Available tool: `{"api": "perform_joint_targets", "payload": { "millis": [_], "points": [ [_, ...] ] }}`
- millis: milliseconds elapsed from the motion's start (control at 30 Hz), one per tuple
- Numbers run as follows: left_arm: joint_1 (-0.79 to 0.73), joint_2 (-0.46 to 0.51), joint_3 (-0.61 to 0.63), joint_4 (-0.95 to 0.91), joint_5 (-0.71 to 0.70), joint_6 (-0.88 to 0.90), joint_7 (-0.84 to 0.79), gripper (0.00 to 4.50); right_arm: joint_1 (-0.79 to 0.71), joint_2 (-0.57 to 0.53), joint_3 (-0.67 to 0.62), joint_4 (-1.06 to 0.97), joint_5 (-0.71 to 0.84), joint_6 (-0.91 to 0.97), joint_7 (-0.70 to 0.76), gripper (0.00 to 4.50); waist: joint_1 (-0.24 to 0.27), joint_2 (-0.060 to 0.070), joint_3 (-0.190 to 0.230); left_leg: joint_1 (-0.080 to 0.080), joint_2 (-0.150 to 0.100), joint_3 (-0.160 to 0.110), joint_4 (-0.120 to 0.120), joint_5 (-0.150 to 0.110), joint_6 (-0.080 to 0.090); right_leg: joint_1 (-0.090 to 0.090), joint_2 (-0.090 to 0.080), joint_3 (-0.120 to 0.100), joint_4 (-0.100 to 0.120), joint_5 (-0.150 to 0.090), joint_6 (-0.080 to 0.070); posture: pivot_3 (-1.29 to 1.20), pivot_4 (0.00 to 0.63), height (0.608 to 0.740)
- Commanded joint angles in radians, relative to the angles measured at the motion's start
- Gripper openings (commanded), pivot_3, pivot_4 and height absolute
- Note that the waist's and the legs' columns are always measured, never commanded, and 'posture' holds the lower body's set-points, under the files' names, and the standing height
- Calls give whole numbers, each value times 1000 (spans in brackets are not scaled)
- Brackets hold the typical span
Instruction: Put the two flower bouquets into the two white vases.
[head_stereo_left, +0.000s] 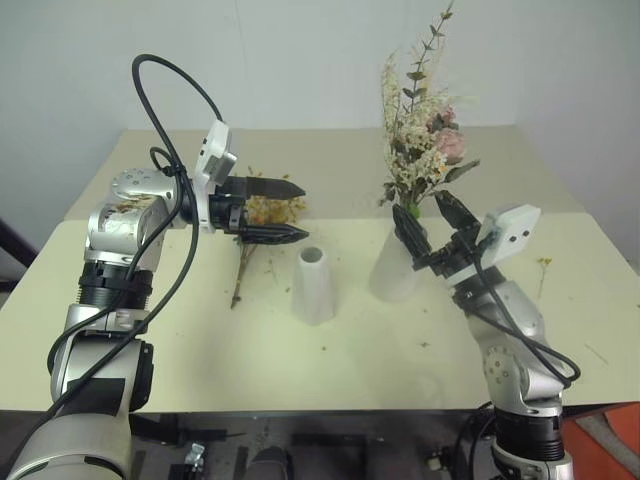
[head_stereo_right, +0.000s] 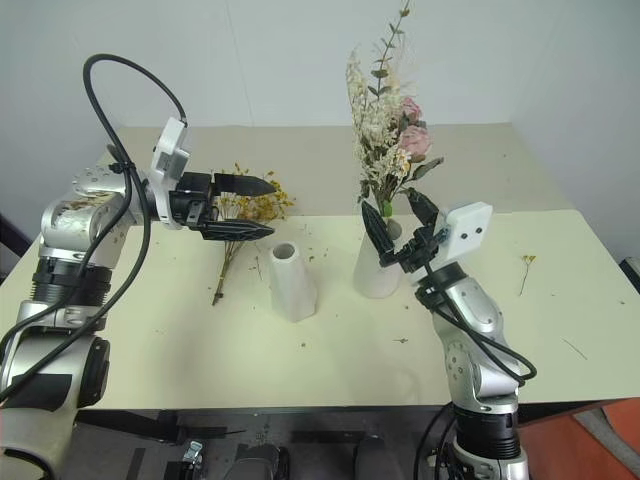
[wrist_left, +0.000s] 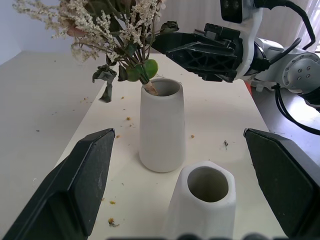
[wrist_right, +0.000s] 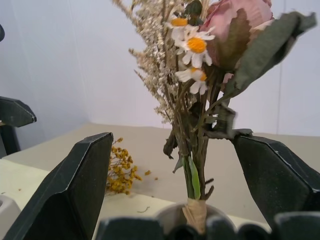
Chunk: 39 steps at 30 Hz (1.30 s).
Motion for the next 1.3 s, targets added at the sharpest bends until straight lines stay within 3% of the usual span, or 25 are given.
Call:
{"api": "perform_joint_targets", "payload": {
  "millis": [33,267,533,767,967,1100,1300],
  "points": [
    [-28,12,11,-18,-2,-4,-1,4500,38,-53,-36,-103,76,49,37,4459,1,0,0,0,0,0,0,0,0,0,0,0,0,0,0,0,150,740],
    [-3,52,18,-37,10,10,24,4500,111,-283,-147,-200,274,230,146,4459,2,0,0,1,0,0,1,0,0,1,0,0,-3,0,0,0,150,740],
    [57,98,45,-106,-9,62,71,4500,80,-548,-260,-185,503,400,297,4459,2,-1,1,3,1,-1,0,0,1,8,1,-1,-8,0,0,0,150,740],
    [126,136,36,-199,65,171,279,4500,-9,-604,-197,-135,500,418,361,4459,3,-2,1,6,1,-1,0,0,1,11,1,-2,-9,0,0,0,150,740],
    [64,168,-27,-250,95,564,444,4500,-53,-624,-155,-113,487,408,415,4459,7,-3,2,6,1,-1,0,0,1,11,0,-2,-9,0,0,0,150,740],
    [14,134,-81,-220,131,742,560,4500,-68,-619,-148,-108,476,402,428,4459,10,-4,2,6,1,-2,1,0,1,11,0,-2,-9,0,1,0,150,740],
    [-67,23,-126,-59,203,841,736,4500,-72,-613,-146,-114,474,401,432,4459,10,-5,3,6,0,-2,1,0,1,11,0,-2,-9,0,1,0,150,740]
  ]
}}
